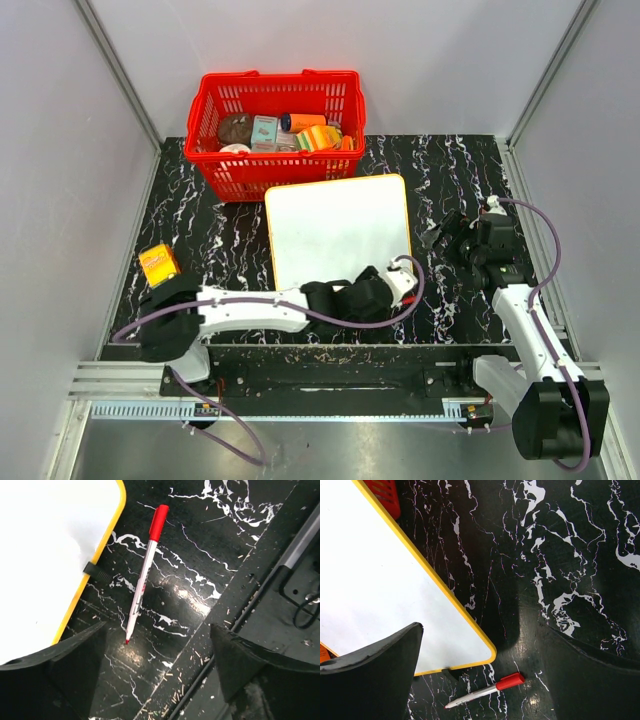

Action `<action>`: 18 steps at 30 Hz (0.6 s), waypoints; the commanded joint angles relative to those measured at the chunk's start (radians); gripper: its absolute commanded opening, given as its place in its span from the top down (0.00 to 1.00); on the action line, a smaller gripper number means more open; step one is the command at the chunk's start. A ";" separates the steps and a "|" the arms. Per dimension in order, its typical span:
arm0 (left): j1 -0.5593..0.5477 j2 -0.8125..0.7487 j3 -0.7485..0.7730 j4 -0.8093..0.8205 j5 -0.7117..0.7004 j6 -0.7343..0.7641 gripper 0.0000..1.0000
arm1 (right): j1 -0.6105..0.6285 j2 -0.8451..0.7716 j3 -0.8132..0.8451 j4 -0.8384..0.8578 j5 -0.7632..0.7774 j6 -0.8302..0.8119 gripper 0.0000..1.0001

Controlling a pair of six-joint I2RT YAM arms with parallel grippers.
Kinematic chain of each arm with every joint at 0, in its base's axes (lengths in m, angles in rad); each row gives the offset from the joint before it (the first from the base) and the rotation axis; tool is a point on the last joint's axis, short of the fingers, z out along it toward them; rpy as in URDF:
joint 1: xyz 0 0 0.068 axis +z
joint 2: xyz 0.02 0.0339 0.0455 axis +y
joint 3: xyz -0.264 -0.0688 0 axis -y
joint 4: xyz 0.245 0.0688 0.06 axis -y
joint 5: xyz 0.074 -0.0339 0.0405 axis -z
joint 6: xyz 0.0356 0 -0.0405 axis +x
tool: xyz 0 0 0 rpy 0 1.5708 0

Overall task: Write a sentence on the whiteboard
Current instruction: Pick up the whiteboard marker without the cap from the corner of the board.

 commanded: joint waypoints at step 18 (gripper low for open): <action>0.071 0.218 0.089 -0.028 0.081 0.073 0.43 | 0.000 0.008 0.002 0.025 -0.023 0.007 0.00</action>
